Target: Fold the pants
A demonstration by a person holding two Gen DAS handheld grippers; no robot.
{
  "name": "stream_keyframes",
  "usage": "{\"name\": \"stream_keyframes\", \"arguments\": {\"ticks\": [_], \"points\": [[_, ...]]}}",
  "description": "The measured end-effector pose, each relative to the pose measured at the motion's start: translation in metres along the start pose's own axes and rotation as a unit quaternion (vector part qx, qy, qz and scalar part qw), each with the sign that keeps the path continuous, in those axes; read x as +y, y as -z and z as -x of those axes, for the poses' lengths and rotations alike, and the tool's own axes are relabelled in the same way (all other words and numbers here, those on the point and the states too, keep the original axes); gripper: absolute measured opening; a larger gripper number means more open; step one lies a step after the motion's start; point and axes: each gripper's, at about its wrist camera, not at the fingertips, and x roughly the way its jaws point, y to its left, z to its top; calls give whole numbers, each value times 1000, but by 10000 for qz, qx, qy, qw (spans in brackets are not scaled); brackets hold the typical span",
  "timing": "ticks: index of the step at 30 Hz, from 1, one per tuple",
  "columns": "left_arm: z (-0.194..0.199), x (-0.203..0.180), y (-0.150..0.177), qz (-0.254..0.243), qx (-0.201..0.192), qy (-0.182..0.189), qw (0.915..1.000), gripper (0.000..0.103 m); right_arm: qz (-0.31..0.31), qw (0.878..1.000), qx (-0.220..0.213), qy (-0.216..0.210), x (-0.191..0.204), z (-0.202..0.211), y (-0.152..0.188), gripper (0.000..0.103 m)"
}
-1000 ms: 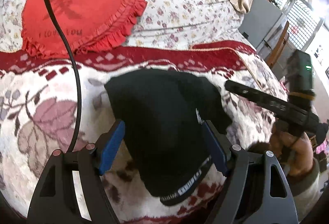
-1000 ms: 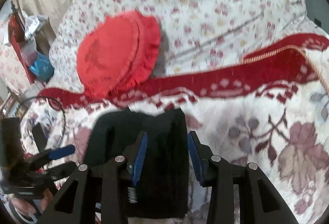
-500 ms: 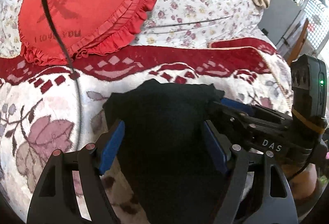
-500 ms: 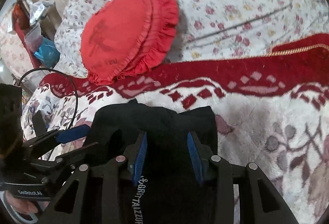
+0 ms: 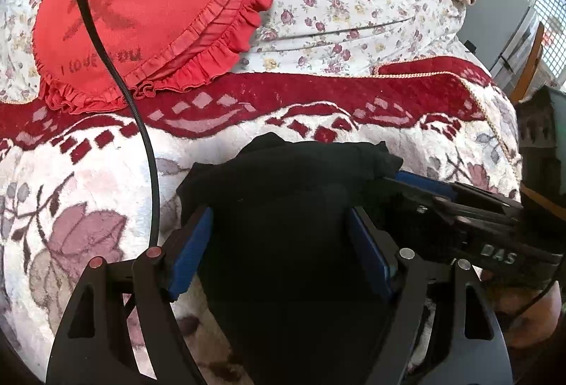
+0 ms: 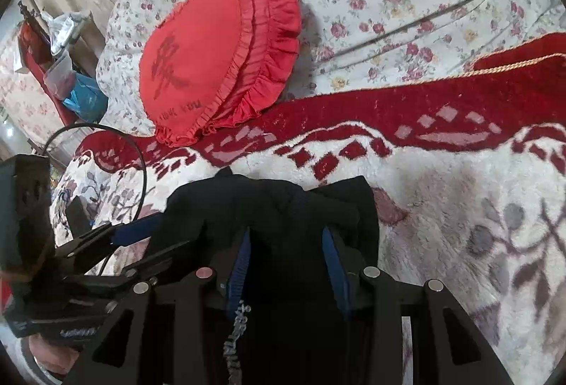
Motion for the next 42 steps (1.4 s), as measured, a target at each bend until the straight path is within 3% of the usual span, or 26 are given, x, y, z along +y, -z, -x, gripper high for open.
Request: {"name": "stream_keyframes", "arguments": {"ticks": [4, 10, 15, 20, 26, 30, 32, 42], "points": [[21, 1, 3, 77, -89, 22, 9999, 77, 354, 9988, -151, 294, 13, 33, 14, 39], [47, -9, 19, 154, -247, 212, 9994, 77, 486, 9976, -53, 495, 17, 58, 43, 39], [42, -23, 40, 81, -103, 249, 9996, 77, 453, 9962, 171, 724, 8, 52, 63, 39], [29, -32, 53, -63, -55, 30, 10000, 77, 423, 9959, 287, 752, -2, 43, 71, 39], [18, -36, 60, -328, -2, -191, 9993, 78, 117, 9981, 320, 522, -14, 40, 72, 39], [26, -25, 56, -11, -16, 48, 10000, 78, -232, 9993, 135, 270, -21, 51, 64, 47], [30, -21, 53, 85, -12, 61, 9999, 78, -338, 9992, 38, 202, -23, 55, 60, 56], [37, 13, 46, 685, 99, 169, 9975, 78, -513, 9986, 132, -30, -30, 33, 42, 66]]}}
